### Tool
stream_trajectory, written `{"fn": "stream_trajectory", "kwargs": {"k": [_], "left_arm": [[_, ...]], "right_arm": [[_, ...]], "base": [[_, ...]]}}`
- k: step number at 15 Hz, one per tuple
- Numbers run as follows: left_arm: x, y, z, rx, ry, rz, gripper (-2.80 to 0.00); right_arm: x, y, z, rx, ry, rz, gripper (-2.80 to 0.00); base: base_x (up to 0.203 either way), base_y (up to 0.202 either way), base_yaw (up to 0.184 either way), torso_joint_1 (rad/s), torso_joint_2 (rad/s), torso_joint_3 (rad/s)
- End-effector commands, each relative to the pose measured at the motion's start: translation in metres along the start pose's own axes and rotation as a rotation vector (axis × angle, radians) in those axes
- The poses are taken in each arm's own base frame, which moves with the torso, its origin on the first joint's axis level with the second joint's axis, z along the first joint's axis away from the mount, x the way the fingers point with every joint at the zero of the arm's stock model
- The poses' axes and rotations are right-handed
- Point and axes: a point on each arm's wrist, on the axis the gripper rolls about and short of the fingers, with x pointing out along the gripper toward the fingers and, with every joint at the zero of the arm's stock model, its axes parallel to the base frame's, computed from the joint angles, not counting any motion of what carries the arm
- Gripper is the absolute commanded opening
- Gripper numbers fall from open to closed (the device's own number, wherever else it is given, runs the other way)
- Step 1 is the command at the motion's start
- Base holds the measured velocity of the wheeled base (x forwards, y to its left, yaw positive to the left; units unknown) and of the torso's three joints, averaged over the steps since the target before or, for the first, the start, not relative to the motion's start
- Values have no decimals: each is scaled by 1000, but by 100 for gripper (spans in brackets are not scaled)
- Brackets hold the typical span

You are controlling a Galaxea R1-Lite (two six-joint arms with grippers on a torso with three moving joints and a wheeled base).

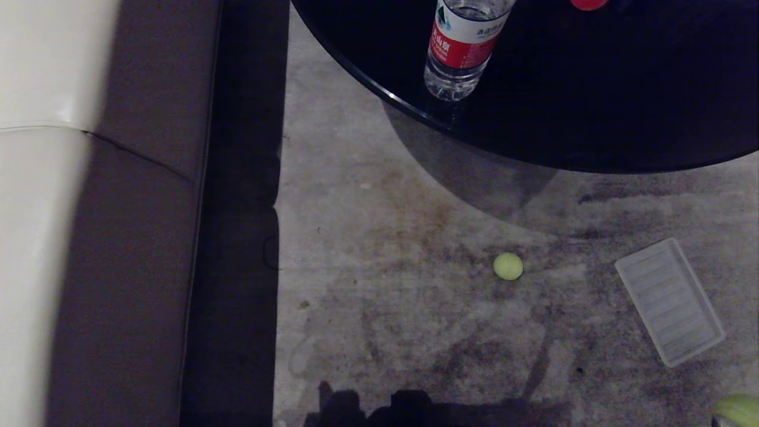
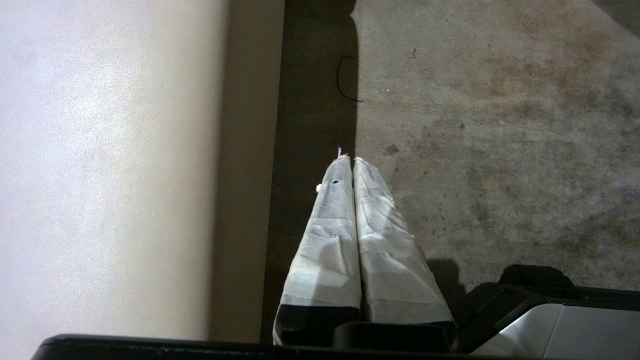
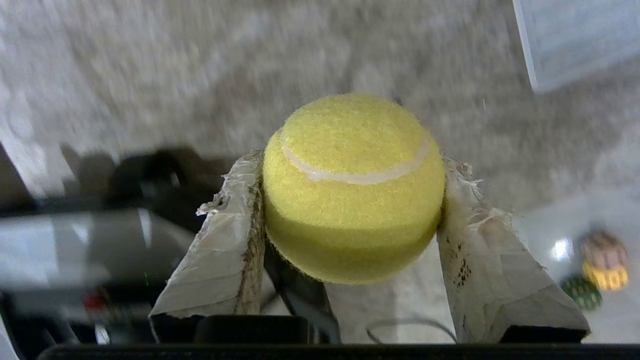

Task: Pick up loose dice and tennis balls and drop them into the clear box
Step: Put the ball in the box

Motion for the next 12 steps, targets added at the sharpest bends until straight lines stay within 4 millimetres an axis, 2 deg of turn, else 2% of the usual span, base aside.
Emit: {"fn": "stream_trajectory", "kwargs": {"k": [1,5,12], "left_arm": [[0,0,0,-1,2,0,-280],[0,0,0,-1,2,0,-280],[0,0,0,-1,2,0,-280]], "right_arm": [[-22,-4,-31,-6,-143,-9,-280],[-33,-5,-53,-50,-313,23,-280],[-33,-5,-55,-53,-323,31,-280]], "base": [[0,0,0,0,0,0],[0,0,0,0,0,0],[0,0,0,0,0,0]]}}
